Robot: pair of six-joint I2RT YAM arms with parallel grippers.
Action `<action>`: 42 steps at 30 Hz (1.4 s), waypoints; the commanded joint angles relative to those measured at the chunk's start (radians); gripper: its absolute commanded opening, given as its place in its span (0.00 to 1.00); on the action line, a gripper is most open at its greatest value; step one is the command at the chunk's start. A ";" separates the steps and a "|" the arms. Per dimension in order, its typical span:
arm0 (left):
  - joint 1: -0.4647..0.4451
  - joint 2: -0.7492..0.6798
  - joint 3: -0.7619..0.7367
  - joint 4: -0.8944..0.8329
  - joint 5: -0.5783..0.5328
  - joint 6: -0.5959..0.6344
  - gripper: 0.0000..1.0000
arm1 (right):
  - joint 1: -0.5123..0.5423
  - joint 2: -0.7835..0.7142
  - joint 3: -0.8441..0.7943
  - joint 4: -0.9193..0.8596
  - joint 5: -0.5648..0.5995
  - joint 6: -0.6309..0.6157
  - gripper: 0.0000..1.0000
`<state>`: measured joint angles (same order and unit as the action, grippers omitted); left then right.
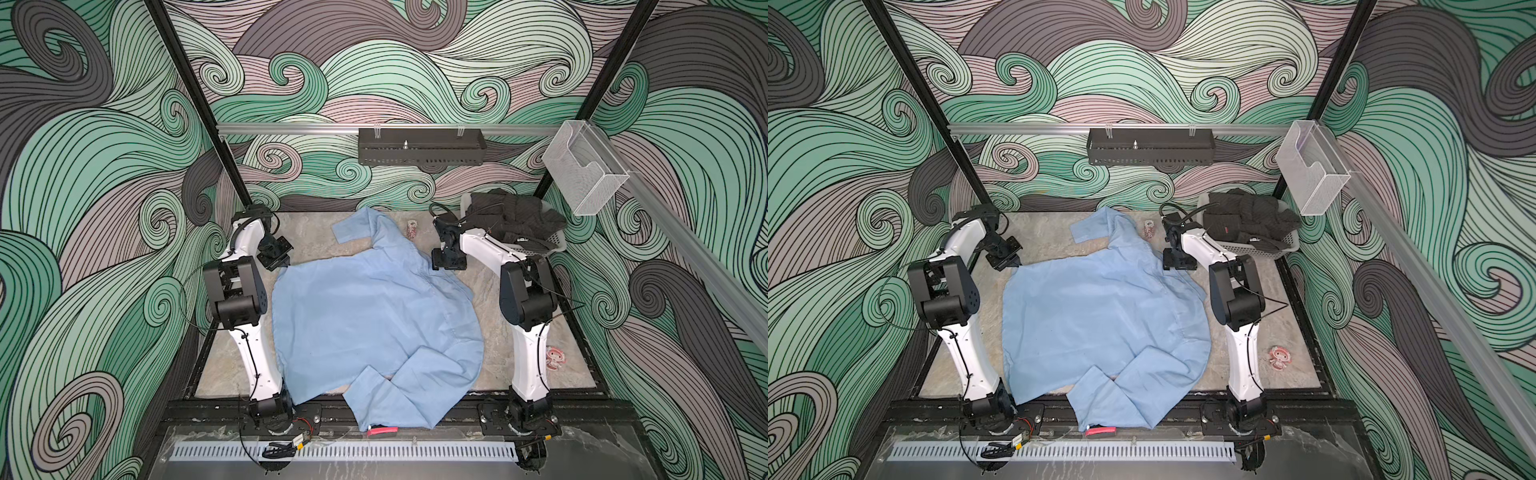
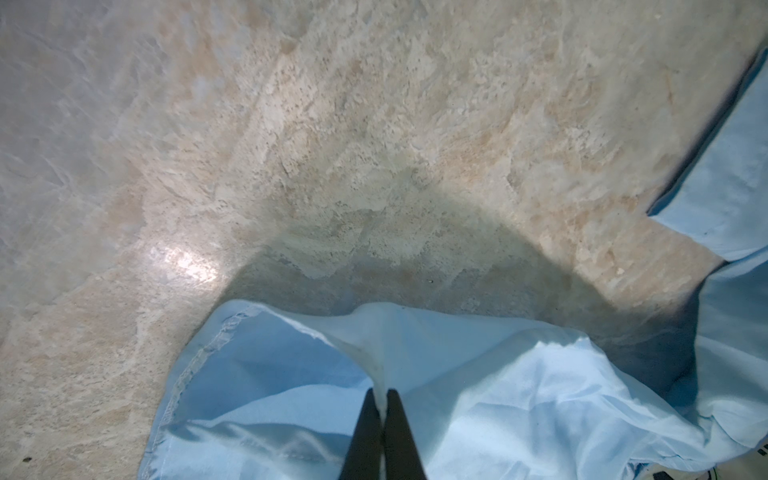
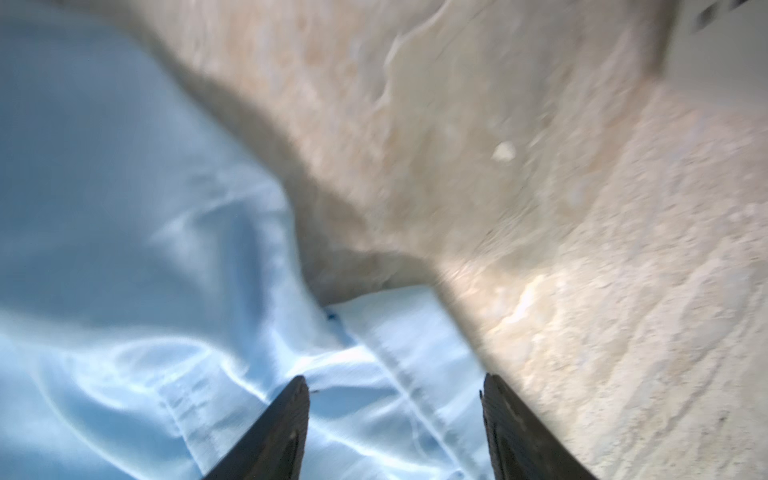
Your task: Fold and stack the long sleeve shirts
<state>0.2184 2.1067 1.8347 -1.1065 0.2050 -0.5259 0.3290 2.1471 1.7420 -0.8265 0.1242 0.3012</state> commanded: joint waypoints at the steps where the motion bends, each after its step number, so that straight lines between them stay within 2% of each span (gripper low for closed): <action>1: 0.002 -0.012 0.015 -0.022 -0.012 -0.003 0.00 | 0.006 0.026 0.044 -0.034 0.000 -0.018 0.68; 9: 0.002 -0.009 0.020 -0.022 -0.014 -0.003 0.00 | 0.005 0.162 0.167 -0.088 -0.002 -0.037 0.67; 15: 0.006 -0.006 0.024 -0.023 -0.016 -0.003 0.00 | 0.004 0.181 0.151 -0.089 -0.019 -0.040 0.68; 19: 0.006 0.001 0.034 -0.026 -0.016 -0.004 0.00 | 0.000 0.192 0.146 -0.090 0.030 -0.037 0.63; 20: 0.006 0.002 0.037 -0.027 -0.018 -0.004 0.00 | -0.004 0.196 0.146 -0.094 0.048 -0.031 0.60; 22: 0.008 0.007 0.045 -0.029 -0.018 -0.003 0.00 | -0.015 0.204 0.149 -0.109 0.090 -0.018 0.47; 24: 0.017 0.019 0.067 -0.038 -0.022 -0.003 0.00 | -0.038 0.200 0.131 -0.120 0.153 0.007 0.25; 26: 0.029 0.033 0.095 -0.048 -0.036 -0.003 0.00 | -0.070 0.179 0.097 -0.120 0.178 0.040 0.09; 28: 0.036 0.053 0.130 -0.050 -0.053 -0.005 0.00 | -0.100 0.160 0.070 -0.121 0.199 0.061 0.03; 35: 0.005 0.206 0.297 -0.074 -0.005 0.000 0.00 | -0.129 0.128 0.068 -0.115 0.159 0.061 0.02; 39: -0.021 0.291 0.391 -0.091 0.012 -0.002 0.00 | -0.126 0.122 0.080 -0.092 0.115 0.064 0.04; 40: -0.026 0.312 0.424 -0.106 0.016 -0.003 0.00 | -0.125 0.122 0.086 -0.086 0.101 0.063 0.06; 41: -0.029 0.333 0.456 -0.124 0.017 -0.003 0.00 | -0.124 0.118 0.087 -0.074 0.086 0.062 0.16; 42: -0.030 0.345 0.481 -0.142 0.019 -0.003 0.06 | -0.121 0.113 0.091 -0.069 0.078 0.064 0.23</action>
<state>0.1967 2.4245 2.2349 -1.1728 0.2260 -0.5270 0.2283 2.2871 1.8221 -0.8963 0.2184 0.3462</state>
